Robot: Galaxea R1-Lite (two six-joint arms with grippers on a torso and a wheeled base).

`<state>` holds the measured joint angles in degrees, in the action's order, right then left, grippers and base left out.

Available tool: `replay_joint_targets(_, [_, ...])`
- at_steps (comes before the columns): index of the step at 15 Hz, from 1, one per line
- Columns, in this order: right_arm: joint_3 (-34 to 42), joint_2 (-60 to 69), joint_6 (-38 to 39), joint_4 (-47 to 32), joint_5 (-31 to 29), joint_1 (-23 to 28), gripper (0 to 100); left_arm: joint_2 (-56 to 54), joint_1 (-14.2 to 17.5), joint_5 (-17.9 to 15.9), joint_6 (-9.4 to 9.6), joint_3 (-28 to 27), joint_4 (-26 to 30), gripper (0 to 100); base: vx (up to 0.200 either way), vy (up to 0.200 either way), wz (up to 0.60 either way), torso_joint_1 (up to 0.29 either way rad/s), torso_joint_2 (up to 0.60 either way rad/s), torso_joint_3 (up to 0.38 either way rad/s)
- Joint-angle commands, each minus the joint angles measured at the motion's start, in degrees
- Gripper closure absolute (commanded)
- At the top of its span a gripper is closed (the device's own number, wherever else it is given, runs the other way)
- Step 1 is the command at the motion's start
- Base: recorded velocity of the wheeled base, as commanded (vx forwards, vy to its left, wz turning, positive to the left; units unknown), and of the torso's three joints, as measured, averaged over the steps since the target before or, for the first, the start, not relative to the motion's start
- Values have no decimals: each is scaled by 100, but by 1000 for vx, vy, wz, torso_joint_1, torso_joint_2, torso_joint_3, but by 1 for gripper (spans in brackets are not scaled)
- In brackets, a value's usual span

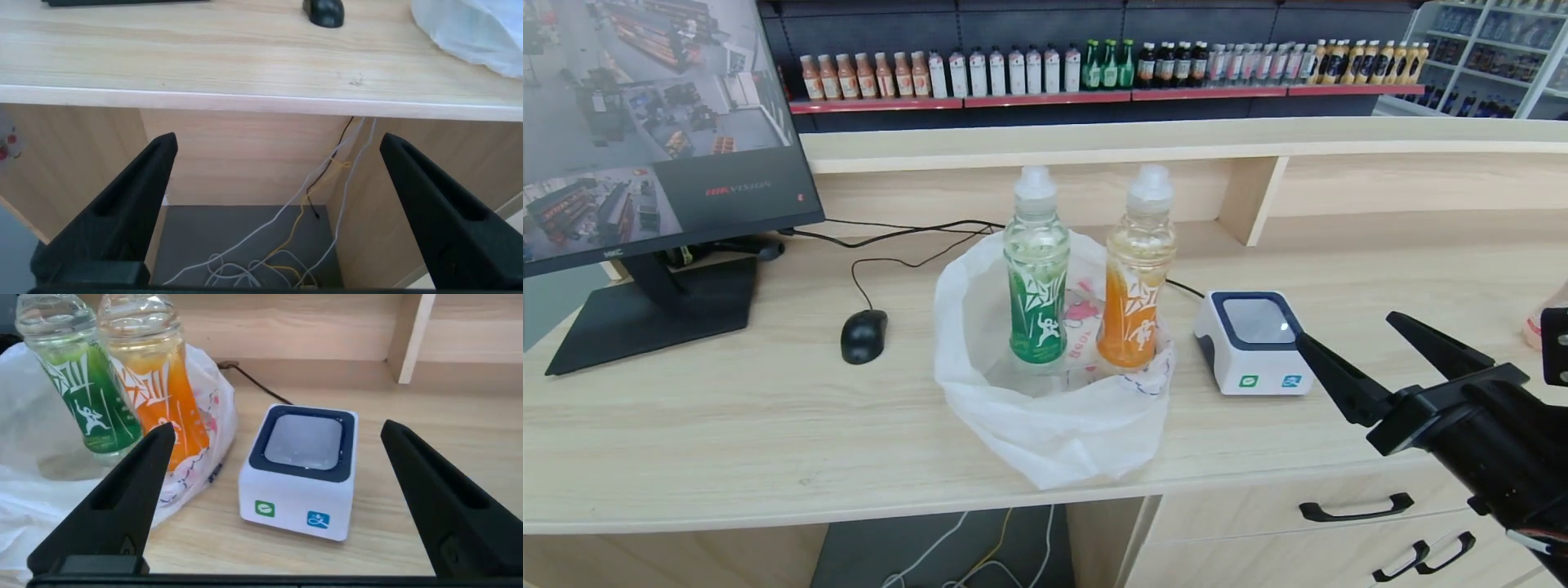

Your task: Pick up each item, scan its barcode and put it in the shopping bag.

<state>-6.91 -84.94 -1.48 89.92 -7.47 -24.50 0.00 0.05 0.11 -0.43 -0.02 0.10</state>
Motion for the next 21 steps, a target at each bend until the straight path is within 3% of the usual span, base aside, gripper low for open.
replay_joint_targets(1, [6, -5, -2, 8, 0, -2, 0, 0, 4, 7, -1, -6, -1, 0, 0, -200, 0, 2, 2, -2])
replay_joint_targets(4, [-3, -22, -2, 8, 0, -2, 0, 0, 4, 7, -1, 2, -1, 0, 0, -200, 0, 6, 1, 5])
replay_joint_targets(10, [-21, -49, -19, 8, 0, -11, 0, 0, 4, 7, -1, -6, -1, 0, 0, 0, 0, 0, 0, 0])
replay_joint_targets(14, [-21, -40, -19, 8, 0, -11, 0, 0, 4, 7, -45, 2, -1, 0, -200, 0, 0, 11, 5, -1])
replay_joint_targets(19, [-21, -13, -19, 8, 0, -19, 0, 0, 4, 7, -54, 2, -10, 0, 0, 0, 0, 0, 0, 0])
replay_joint_targets(21, [-21, 4, -19, 8, 0, -19, 0, 0, 4, 7, -45, -6, -1, 0, 0, -200, 0, 17, 5, 0])
